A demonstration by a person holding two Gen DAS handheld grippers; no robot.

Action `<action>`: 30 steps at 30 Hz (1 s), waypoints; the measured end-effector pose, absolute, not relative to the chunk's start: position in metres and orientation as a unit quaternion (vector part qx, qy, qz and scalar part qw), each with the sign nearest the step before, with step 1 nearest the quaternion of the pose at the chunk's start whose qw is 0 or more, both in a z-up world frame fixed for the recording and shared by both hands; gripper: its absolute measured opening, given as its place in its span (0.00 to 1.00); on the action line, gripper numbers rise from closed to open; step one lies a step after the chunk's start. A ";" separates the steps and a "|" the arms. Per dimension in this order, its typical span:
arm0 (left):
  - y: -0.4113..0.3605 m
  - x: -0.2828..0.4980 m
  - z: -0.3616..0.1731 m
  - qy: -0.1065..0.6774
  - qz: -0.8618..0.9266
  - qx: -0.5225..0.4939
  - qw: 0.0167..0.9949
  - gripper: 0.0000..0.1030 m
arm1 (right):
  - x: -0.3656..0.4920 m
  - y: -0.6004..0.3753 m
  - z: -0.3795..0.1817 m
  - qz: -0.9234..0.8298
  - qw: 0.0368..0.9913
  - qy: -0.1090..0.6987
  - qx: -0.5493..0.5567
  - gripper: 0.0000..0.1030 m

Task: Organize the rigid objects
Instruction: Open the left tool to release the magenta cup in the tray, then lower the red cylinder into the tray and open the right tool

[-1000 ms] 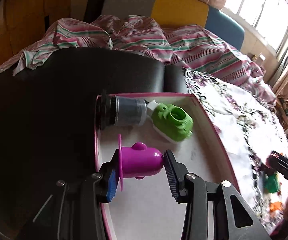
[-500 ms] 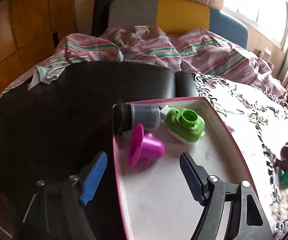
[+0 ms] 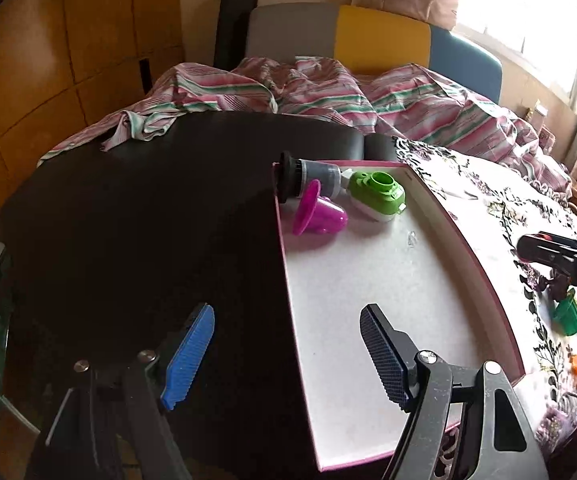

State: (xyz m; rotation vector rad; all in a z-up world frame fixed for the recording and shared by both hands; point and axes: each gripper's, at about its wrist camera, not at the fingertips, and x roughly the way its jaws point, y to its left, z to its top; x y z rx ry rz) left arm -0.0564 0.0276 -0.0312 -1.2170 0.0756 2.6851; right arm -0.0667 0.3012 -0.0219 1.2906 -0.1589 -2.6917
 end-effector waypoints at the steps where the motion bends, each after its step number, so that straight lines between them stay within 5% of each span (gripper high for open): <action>1: 0.026 -0.056 -0.030 0.026 0.908 -0.408 0.094 0.74 | -0.070 0.291 -0.021 -0.897 0.084 -0.050 0.431 0.74; 22: -0.032 -0.048 -0.032 -0.030 0.912 -0.406 0.054 0.74 | -0.141 0.162 -0.042 -0.865 0.099 -0.026 0.490 0.74; 30: -0.037 -0.048 -0.037 -0.042 0.908 -0.413 0.056 0.74 | -0.177 0.145 -0.076 -0.836 0.121 -0.105 0.525 0.74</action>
